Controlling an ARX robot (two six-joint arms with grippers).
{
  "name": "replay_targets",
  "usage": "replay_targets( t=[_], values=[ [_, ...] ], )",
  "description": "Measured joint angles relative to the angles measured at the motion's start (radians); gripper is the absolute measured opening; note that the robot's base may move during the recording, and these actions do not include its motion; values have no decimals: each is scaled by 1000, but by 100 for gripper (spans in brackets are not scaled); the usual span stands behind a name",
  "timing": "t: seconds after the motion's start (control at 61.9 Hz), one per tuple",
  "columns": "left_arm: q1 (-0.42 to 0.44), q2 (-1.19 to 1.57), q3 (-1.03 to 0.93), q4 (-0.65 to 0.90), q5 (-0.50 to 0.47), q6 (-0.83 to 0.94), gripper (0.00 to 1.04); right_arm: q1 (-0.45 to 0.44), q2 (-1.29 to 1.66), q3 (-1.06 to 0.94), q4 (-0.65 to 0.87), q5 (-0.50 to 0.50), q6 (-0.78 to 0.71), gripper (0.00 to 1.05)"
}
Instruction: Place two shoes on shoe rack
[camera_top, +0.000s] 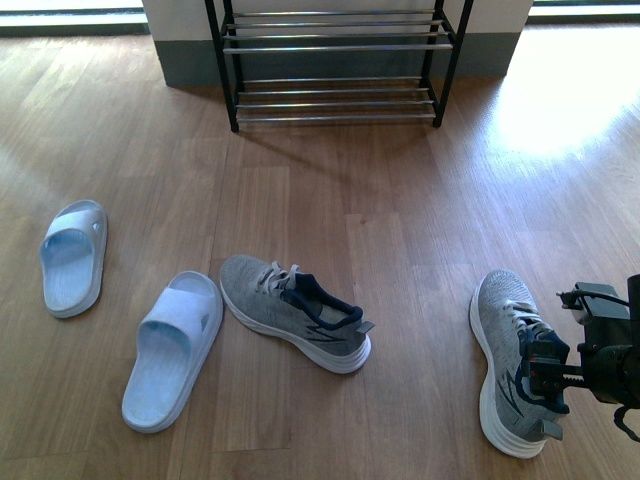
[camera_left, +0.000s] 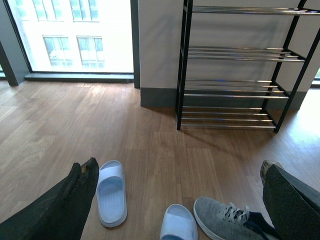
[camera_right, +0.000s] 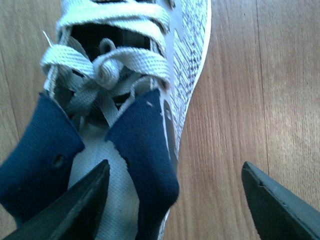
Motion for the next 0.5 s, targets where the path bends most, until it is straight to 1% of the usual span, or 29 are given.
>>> replay_targets(
  t=[0.065, 0.081, 0.097, 0.194, 0.226, 0.275, 0.307, 0.388, 0.404, 0.436, 0.501],
  values=[
    [0, 0, 0, 0, 0, 0, 95, 5, 0, 4, 2, -11, 6, 64],
    [0, 0, 0, 0, 0, 0, 95, 7, 0, 5, 3, -19, 11, 59],
    [0, 0, 0, 0, 0, 0, 95, 8, 0, 5, 3, -19, 11, 59],
    [0, 0, 0, 0, 0, 0, 95, 18, 2, 3, 13, -48, 21, 43],
    [0, 0, 0, 0, 0, 0, 95, 20, 2, 3, 13, -53, 22, 39],
    [0, 0, 0, 0, 0, 0, 95, 25, 2, -2, 20, -59, 24, 30],
    [0, 0, 0, 0, 0, 0, 95, 27, 2, -3, 23, -59, 24, 27],
    [0, 0, 0, 0, 0, 0, 95, 34, 2, -16, 40, -61, 28, 9],
    [0, 0, 0, 0, 0, 0, 95, 34, 2, -16, 41, -61, 28, 8],
    [0, 0, 0, 0, 0, 0, 95, 35, 1, -21, 48, -63, 33, 2],
    [0, 0, 0, 0, 0, 0, 95, 37, -1, -34, 65, -65, 40, 1]
  ],
)
